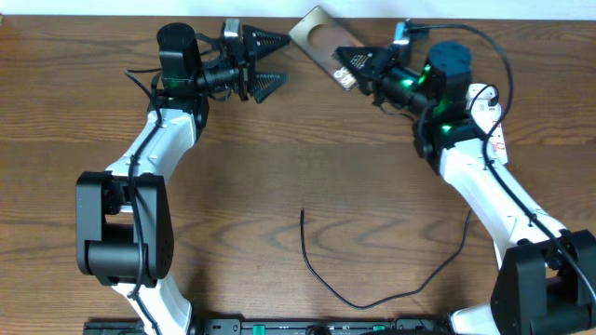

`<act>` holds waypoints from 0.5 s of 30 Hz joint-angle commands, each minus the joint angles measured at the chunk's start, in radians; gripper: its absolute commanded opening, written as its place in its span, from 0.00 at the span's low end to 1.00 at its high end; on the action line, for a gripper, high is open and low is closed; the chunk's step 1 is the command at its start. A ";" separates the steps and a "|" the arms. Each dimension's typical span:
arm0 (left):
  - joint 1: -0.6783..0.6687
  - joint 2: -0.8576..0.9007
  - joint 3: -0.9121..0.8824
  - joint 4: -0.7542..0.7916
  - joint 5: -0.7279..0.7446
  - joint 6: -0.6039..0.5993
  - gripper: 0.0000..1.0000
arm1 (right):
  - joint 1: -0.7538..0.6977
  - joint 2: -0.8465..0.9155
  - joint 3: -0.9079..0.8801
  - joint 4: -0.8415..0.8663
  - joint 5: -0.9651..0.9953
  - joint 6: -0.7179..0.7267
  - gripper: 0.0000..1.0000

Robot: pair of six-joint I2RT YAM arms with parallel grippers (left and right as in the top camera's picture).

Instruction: Plug charger to phone and switch on socket

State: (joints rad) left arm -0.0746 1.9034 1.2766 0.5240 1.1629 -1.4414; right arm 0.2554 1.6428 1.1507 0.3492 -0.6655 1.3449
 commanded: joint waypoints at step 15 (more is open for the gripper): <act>-0.032 -0.016 0.022 0.275 -0.277 -0.132 0.93 | 0.123 -0.006 0.021 0.109 0.117 0.306 0.01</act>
State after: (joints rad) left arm -0.0925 1.9018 1.2781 0.7906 0.9318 -1.5711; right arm 0.3599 1.6432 1.1507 0.4393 -0.5812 1.6135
